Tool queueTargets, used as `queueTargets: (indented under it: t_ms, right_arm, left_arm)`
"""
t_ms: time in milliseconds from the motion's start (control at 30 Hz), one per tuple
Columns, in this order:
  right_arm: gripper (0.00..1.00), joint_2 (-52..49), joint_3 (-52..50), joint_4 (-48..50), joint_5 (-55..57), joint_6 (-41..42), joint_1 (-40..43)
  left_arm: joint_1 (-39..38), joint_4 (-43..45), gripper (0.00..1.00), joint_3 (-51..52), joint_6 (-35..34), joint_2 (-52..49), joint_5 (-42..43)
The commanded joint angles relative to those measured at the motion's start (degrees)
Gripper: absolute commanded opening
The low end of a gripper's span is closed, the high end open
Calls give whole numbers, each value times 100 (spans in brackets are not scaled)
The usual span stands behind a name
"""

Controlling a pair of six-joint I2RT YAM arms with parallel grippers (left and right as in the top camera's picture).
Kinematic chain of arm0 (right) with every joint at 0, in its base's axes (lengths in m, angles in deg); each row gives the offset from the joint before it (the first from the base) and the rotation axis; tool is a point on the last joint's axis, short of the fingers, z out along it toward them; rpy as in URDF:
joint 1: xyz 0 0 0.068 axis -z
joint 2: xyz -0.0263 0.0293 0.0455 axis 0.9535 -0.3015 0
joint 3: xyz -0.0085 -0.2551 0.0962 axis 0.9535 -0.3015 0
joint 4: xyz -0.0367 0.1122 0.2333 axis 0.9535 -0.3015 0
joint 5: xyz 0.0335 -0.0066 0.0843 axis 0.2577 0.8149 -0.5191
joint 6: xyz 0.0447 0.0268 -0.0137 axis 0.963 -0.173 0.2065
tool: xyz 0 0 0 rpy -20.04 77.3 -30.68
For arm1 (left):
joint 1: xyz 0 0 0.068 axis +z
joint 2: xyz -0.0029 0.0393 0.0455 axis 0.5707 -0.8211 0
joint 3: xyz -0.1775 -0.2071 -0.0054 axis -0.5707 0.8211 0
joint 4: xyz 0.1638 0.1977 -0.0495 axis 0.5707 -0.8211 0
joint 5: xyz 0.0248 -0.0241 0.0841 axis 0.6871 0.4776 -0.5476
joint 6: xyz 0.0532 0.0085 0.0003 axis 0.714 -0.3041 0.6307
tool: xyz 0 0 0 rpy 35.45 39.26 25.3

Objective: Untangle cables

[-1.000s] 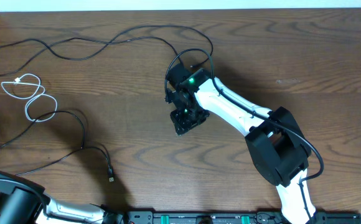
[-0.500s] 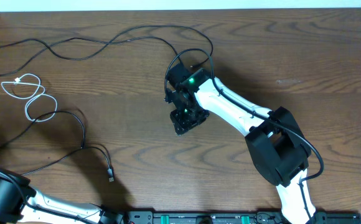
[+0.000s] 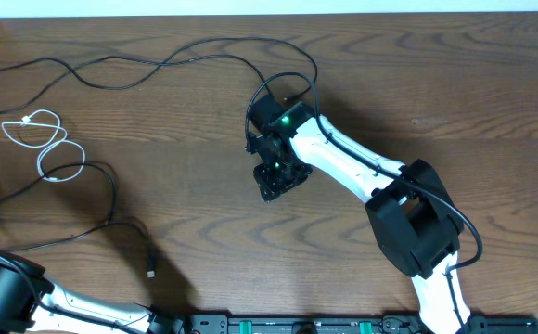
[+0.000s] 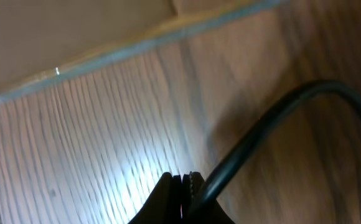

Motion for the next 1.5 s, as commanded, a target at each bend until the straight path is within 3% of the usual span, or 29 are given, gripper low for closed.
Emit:
queueTargets:
  t_ms: [0, 167, 200, 267, 367, 533, 767, 833, 967, 1033, 1200, 1300, 1467]
  right_arm:
    - [46, 44, -28, -9, 7, -87, -42]
    - [48, 44, -28, -2, 4, -66, -42]
    - [48, 44, -28, 0, 7, -66, -42]
    - [49, 44, -28, -7, 4, -66, -42]
    - [49, 44, -28, -48, 2, -42, -42]
    - [49, 44, -28, -48, 4, -46, -42]
    - [51, 44, -28, -52, 9, -46, -39]
    - [52, 44, -28, -52, 9, -46, -39]
    - [53, 44, -28, -57, 11, -46, -9]
    - [54, 44, -26, -164, 11, -46, 70]
    - [56, 44, -26, -402, 9, -46, 317]
    - [56, 44, -26, -544, 7, -46, 496]
    - [56, 44, -26, -691, 0, -46, 723]
  left_arm:
    - [-22, 339, 7, 11, 730, 24, 11]
    - [-22, 647, 9, 11, 1108, 24, 719]
    - [-24, 684, 23, 11, 1102, 26, 852]
    - [-50, 734, 68, 9, 1106, 28, 946]
    - [-122, 734, 84, -15, 1106, 101, 946]
    - [-293, 667, 87, -39, 1016, 472, 949]
    - [-671, 597, 90, -39, -219, 1617, 1060]
    - [-763, 476, 91, -39, -745, 1871, 1569]
    - [-988, -17, 90, -39, -1836, 2131, 3429]
    - [-1285, -649, 90, -33, -2142, 2046, 4105]
    - [-1998, -2129, 93, -33, -2085, 1722, 3912]
    - [-2433, -2802, 93, -31, -1718, 1478, 3733]
    - [-3220, -2986, 93, 9, -1388, 1054, 2295]
